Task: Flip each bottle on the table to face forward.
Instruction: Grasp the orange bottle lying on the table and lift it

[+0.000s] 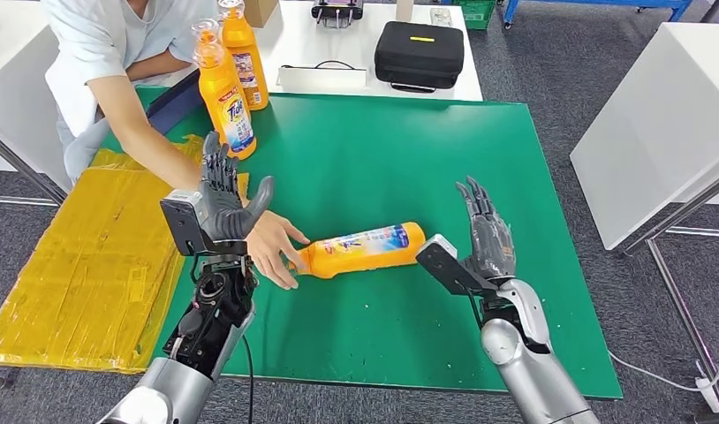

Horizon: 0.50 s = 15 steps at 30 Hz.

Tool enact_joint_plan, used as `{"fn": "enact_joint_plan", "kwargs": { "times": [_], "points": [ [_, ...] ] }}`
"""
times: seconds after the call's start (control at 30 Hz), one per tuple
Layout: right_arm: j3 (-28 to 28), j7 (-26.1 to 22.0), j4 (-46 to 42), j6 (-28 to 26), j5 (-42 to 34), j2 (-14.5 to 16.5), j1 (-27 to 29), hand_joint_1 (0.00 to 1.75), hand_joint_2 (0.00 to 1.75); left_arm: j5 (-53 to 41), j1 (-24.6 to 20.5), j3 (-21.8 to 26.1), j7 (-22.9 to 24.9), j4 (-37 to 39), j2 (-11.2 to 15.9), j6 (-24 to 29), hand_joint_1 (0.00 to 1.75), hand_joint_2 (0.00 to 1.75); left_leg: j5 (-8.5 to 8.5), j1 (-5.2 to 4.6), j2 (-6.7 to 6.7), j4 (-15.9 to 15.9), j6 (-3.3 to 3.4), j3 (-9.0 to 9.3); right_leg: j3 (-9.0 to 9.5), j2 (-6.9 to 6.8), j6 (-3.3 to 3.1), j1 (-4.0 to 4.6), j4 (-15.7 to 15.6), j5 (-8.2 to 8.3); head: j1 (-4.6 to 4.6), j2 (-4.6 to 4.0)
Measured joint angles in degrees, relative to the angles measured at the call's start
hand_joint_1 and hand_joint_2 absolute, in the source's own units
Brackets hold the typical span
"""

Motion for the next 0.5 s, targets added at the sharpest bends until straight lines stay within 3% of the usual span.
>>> {"fn": "enact_joint_plan", "kwargs": {
  "times": [0.5],
  "points": [
    [0.0, -0.1, 0.0, 0.6, 0.1, 0.7, -0.1, 0.0, 1.75, 0.5, 0.1, -0.4, 0.0, -0.2, 0.0, -1.4, 0.0, 1.75, 0.0, 0.0, -0.01, 0.0, 0.0, 0.0, 0.0, 0.0, 0.0, 0.0, 0.0, 0.0, -0.01, -0.01]
  ]
}}
